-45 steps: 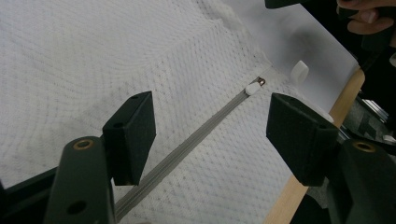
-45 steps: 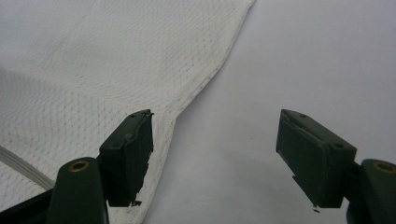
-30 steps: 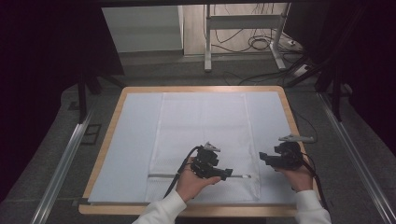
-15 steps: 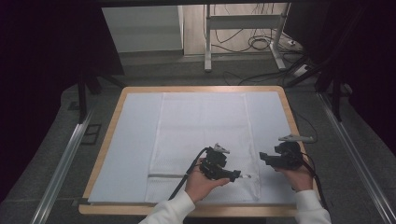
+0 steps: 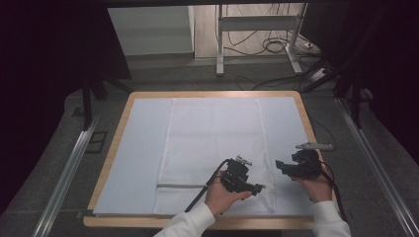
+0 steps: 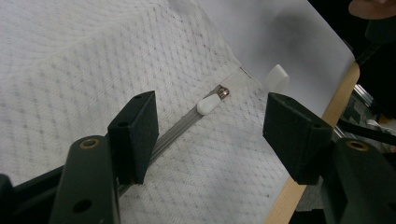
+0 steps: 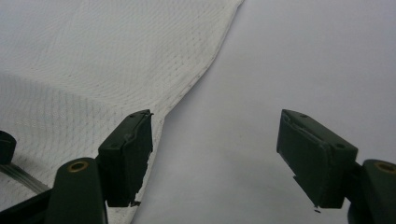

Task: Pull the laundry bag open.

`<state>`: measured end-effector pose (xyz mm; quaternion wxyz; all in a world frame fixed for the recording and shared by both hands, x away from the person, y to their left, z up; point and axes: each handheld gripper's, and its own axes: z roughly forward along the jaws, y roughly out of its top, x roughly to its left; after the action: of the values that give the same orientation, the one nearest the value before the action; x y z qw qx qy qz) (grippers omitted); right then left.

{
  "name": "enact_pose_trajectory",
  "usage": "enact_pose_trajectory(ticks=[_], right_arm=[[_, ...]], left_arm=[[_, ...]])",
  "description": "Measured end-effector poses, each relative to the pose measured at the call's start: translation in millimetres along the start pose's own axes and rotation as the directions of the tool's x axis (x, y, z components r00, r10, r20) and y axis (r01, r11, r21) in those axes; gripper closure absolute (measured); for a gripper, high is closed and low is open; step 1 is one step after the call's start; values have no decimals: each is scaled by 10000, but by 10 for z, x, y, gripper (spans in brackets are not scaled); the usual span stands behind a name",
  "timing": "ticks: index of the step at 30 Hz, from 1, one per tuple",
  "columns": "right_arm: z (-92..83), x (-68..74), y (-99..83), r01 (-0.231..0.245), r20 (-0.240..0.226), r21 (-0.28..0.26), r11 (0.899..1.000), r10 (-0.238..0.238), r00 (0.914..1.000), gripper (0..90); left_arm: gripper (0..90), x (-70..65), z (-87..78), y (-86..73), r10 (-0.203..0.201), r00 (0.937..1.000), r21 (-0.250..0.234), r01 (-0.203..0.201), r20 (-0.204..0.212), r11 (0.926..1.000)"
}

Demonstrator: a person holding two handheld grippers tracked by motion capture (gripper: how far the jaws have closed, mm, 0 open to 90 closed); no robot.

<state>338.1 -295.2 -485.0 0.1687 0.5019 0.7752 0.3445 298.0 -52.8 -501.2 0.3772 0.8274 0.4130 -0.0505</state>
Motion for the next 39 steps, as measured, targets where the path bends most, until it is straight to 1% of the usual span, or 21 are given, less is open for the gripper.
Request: enact_pose_trajectory(ticks=[4,8,14,15,17,20,23,27,35,39], right_arm=[[4,2,-1,17,2,16,10000,-17,10000,261],[6,3,-2,58,36,32,10000,-58,10000,258],[-3,-2,2,26,68,16,10000,-26,10000,257],[-5,-7,4,15,72,2,10000,-15,10000,257],[-15,-17,7,-10,70,-19,10000,10,10000,257],[-19,-23,9,7,77,-47,10000,-7,10000,255],[-20,-28,10,-13,121,-49,10000,14,9999,250],[-25,-38,12,-53,196,-45,10000,54,9998,247],[-20,-33,11,-43,186,-20,10000,44,9998,246],[-26,-42,13,-64,210,-52,10000,65,9998,246]], left_arm=[[355,-2,36,7,-73,9999,90,72,83,9999],[361,-17,78,12,-65,9999,215,62,146,9998],[378,-31,160,17,-258,9993,292,250,273,9993],[381,-25,170,19,-240,9993,343,229,300,9991],[400,-12,192,25,-340,9988,390,327,352,9987],[409,-20,220,27,-455,9977,398,435,509,9983],[414,-26,234,26,-446,9978,426,425,497,9982],[427,-15,245,31,-566,9965,432,540,618,9976],[444,-41,287,30,-565,9967,363,544,581,9979],[462,-36,294,38,-647,9954,345,624,707,9975]])
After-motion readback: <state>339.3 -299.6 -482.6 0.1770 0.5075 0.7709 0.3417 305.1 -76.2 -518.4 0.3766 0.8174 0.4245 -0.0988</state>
